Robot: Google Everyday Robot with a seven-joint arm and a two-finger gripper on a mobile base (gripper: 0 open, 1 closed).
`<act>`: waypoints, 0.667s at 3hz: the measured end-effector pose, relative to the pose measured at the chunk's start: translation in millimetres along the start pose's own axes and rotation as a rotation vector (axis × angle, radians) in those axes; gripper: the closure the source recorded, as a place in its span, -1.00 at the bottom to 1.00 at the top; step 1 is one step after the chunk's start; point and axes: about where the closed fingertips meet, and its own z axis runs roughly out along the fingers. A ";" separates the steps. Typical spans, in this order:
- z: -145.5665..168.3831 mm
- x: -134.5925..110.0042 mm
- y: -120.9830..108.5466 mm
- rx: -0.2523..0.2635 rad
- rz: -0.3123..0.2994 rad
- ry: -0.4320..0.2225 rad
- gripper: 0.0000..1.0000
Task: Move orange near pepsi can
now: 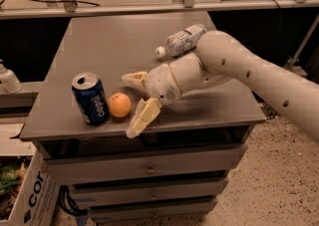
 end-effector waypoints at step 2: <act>-63.6 -2.0 -22.5 0.138 -0.025 0.013 -1.00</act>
Offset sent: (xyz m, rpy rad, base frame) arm 0.0589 -0.1093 0.0537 0.0047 -0.1486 -0.2294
